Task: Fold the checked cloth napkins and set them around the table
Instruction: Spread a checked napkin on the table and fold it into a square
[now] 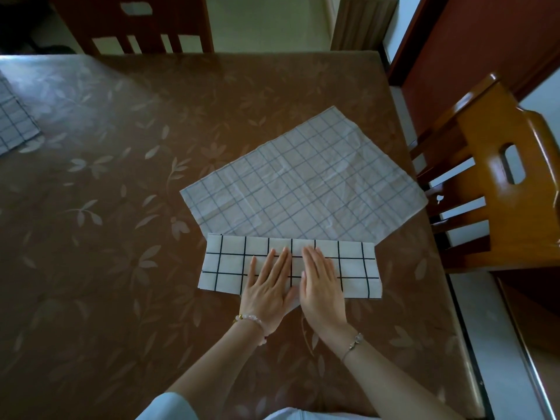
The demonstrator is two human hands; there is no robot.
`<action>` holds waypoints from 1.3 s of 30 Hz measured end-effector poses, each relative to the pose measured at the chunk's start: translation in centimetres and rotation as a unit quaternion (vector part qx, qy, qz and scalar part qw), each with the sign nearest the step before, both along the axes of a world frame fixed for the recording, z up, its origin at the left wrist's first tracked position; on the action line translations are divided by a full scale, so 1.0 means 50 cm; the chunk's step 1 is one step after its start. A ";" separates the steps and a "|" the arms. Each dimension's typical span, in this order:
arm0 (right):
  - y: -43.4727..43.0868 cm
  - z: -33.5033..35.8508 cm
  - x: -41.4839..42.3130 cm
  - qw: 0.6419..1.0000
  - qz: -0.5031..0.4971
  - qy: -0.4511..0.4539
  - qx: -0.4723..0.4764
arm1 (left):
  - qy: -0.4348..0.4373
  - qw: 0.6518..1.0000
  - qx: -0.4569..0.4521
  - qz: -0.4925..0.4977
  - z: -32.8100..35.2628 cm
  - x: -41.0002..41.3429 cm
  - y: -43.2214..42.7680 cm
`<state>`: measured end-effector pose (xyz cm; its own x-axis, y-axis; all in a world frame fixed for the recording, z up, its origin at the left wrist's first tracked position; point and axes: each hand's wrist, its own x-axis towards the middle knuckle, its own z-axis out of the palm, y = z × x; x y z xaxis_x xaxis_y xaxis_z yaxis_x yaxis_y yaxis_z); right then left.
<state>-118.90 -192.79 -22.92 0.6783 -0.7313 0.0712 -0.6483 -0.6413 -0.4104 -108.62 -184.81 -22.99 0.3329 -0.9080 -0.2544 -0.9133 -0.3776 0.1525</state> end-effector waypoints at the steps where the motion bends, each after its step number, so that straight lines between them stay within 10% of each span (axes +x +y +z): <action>1: 0.002 -0.008 -0.001 1.000 0.000 0.019 0.006 | 0.012 1.000 0.002 0.001 0.002 -0.001 0.000; 26: -0.063 -0.012 -0.135 0.982 -0.013 0.186 0.013 | -0.006 0.995 0.017 0.095 0.039 0.179 0.137; 39: 0.040 0.038 -0.114 0.994 0.075 0.071 -0.042 | 0.021 0.995 -0.102 -0.002 0.081 -0.070 0.088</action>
<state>-124.61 -190.80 -21.02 0.7872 -0.6162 0.0240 -0.5899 -0.7638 -0.2618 -112.10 -180.43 -18.93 0.3216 -0.9437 -0.0780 -0.9061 -0.3306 0.2639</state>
